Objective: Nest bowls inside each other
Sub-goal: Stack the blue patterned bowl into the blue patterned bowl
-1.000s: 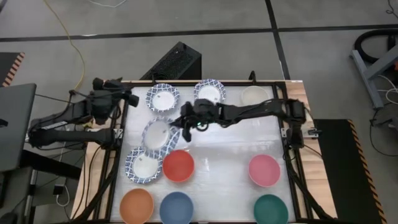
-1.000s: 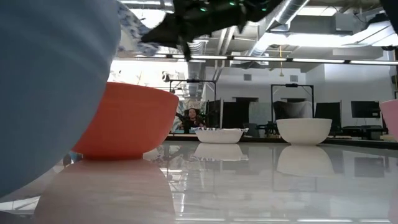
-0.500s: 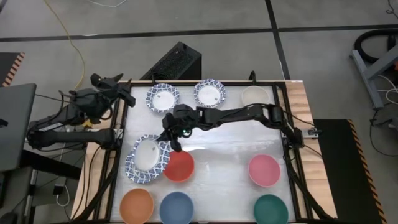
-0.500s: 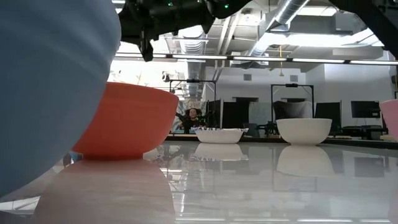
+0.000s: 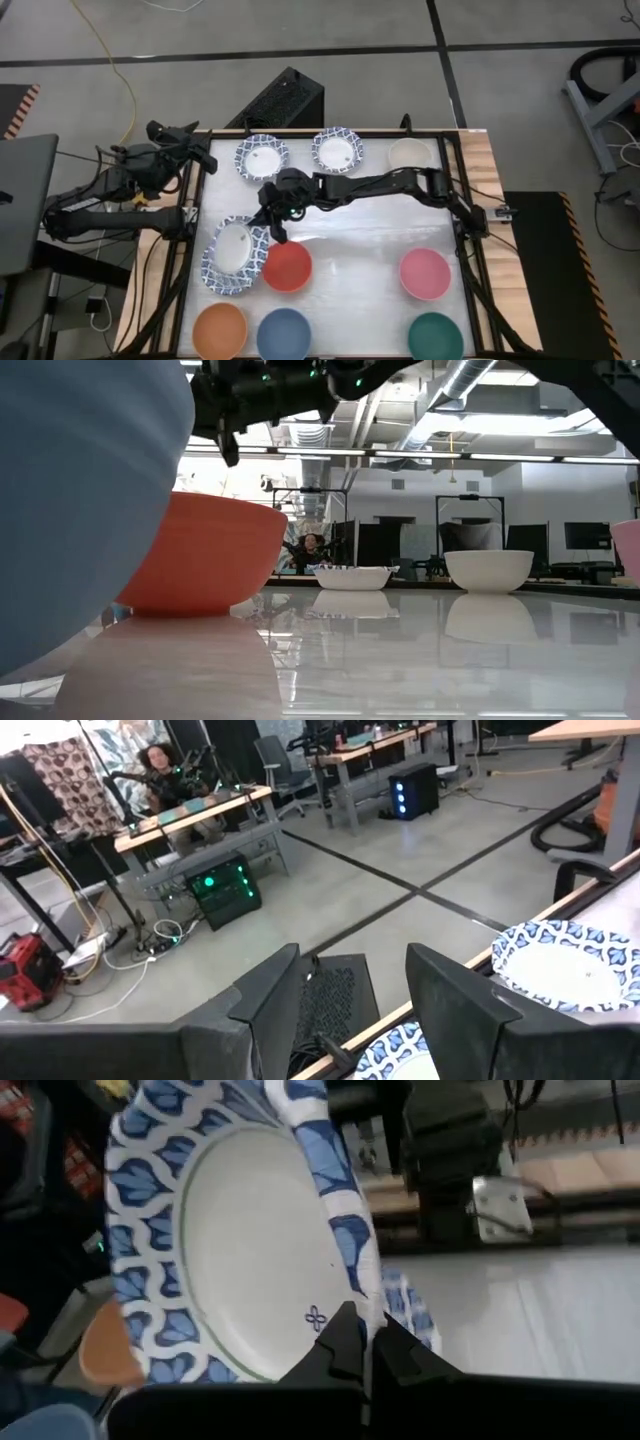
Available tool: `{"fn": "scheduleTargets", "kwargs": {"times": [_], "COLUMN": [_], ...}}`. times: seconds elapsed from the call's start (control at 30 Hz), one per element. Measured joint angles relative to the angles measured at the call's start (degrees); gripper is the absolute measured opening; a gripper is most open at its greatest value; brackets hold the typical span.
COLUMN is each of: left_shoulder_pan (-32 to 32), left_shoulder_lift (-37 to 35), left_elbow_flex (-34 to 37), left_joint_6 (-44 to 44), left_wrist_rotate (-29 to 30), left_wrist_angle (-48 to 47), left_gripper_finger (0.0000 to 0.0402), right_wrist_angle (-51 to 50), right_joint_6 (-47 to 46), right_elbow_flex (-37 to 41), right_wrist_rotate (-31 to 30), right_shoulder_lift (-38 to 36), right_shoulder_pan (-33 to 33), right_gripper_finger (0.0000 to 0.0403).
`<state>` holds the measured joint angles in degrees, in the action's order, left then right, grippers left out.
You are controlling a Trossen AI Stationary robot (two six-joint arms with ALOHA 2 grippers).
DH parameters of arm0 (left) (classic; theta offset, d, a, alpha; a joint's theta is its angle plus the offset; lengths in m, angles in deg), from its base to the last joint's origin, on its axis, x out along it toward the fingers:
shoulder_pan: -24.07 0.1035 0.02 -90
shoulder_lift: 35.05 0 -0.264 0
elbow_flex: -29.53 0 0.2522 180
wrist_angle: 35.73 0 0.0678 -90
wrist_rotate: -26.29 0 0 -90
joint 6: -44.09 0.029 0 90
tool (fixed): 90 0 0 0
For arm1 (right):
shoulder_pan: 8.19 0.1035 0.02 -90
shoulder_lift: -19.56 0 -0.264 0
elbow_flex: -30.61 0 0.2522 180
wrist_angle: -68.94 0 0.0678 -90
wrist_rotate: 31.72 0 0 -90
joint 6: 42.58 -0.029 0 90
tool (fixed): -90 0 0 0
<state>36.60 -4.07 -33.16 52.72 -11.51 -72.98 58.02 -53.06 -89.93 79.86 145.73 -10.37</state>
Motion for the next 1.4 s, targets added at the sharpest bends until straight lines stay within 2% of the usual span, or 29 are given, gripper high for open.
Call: {"fn": "scheduleTargets", "kwargs": {"times": [0.2,0.4,0.57,0.7,0.9,1.4], "left_shoulder_pan": [0.0,0.0,0.0,0.0,0.0,0.0], "left_shoulder_lift": [0.0,0.0,0.0,0.0,0.0,0.0], "left_elbow_flex": [0.0,0.0,0.0,0.0,0.0,0.0], "left_joint_6": [-0.5,-1.2,-1.0,-0.9,-0.9,-0.9], "left_wrist_rotate": [-1.0,-1.7,-3.5,-3.5,-4.1,-5.4], "left_wrist_angle": [-0.2,-0.3,-0.7,-1.2,-1.7,-4.3], "left_gripper_finger": [0.0174,0.0174,0.0174,0.0174,0.0174,0.0174], "right_wrist_angle": [1.8,2.1,-4.2,-9.7,-13.9,-16.1], "right_joint_6": [-2.0,-2.1,-2.7,-2.5,-1.6,-0.1], "right_elbow_flex": [-1.3,-10.1,-19.1,-24.2,-24.9,-24.9], "right_wrist_rotate": [1.9,3.1,7.1,7.3,7.0,7.0], "right_shoulder_lift": [3.8,10.0,14.9,17.5,17.3,17.1], "right_shoulder_pan": [0.2,0.0,0.1,0.1,0.0,-0.3], "right_gripper_finger": [0.001,0.001,0.001,0.001,0.0011,0.0011]}}
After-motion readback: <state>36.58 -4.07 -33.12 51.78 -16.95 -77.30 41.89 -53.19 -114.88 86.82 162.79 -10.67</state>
